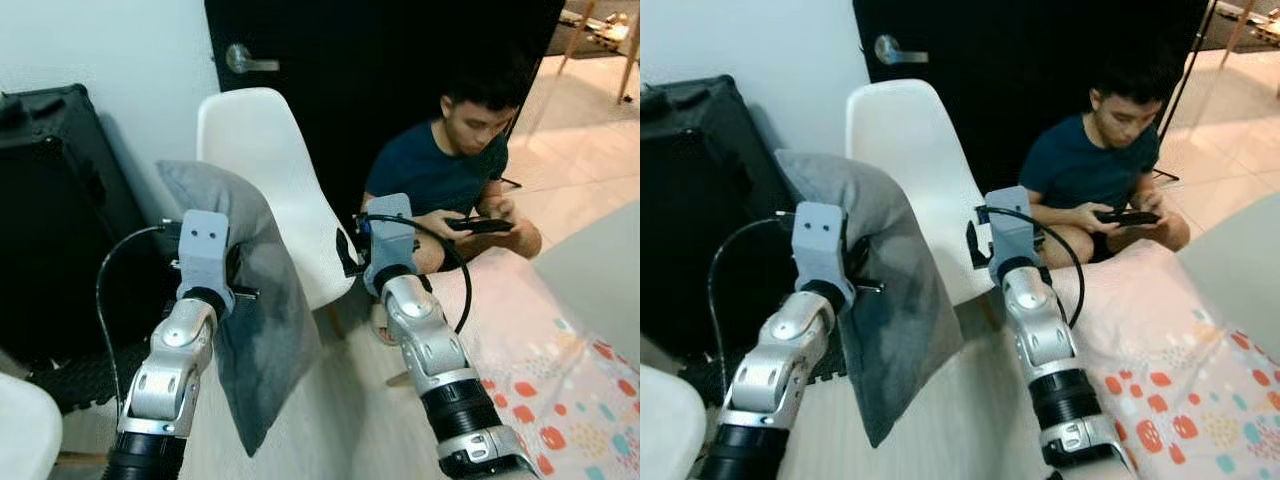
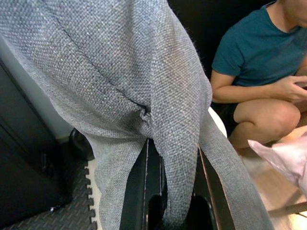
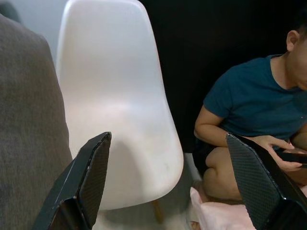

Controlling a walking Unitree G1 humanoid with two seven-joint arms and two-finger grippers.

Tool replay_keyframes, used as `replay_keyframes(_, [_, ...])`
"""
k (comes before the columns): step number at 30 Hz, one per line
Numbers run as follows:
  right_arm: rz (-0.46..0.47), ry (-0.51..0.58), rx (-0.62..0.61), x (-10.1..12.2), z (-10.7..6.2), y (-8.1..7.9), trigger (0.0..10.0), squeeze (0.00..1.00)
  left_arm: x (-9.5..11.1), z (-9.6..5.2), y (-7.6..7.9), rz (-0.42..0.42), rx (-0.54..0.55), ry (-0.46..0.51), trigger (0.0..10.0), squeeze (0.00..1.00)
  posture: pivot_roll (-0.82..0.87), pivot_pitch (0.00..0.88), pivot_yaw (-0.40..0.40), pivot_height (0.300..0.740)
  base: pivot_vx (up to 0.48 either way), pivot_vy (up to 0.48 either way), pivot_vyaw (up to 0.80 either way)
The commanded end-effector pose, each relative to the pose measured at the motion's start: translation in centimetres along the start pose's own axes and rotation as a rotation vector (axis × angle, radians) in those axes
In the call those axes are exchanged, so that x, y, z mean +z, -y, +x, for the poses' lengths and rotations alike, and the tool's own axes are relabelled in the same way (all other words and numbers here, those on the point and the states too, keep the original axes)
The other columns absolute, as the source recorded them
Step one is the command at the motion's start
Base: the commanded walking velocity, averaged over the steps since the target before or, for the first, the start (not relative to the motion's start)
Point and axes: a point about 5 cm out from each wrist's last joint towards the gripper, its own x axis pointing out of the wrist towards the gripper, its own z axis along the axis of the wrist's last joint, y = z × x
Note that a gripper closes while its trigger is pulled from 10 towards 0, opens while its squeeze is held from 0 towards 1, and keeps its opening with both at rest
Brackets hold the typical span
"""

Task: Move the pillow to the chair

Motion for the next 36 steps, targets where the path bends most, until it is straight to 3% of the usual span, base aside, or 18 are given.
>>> replay_keyframes(1, [0.013, -0.007, 0.005, -0.1, 0.18, -0.09, 10.0, 0.0, 1.36, -0.05, -0.09, -0.013, 0.004, 0.081, 10.0, 0.04, 0.07, 0.064, 0.017, 0.723, 0.382, 0.0, 0.0])
replay_keyframes(18, [0.044, -0.032, -0.011, -0.79, -0.02, 0.09, 10.0, 0.0, 1.27, -0.07, 0.04, -0.014, -0.013, 0.077, 10.0, 0.04, 0.07, 0.07, 0.026, 0.723, 0.381, 0.0, 0.0])
replay_keyframes(24, [0.051, -0.043, -0.022, -0.99, 0.02, 0.18, 10.0, 0.0, 1.28, -0.06, -0.02, -0.011, -0.017, 0.078, 10.0, 0.04, 0.07, 0.071, 0.029, 0.723, 0.366, 0.0, -0.74])
replay_keyframes(36, [0.012, -0.034, 0.0, -1.07, -0.04, -0.06, 10.0, 0.0, 1.23, -0.04, 0.06, -0.011, -0.022, 0.078, 10.0, 0.03, 0.07, 0.07, 0.029, 0.723, 0.351, 0.0, 0.0])
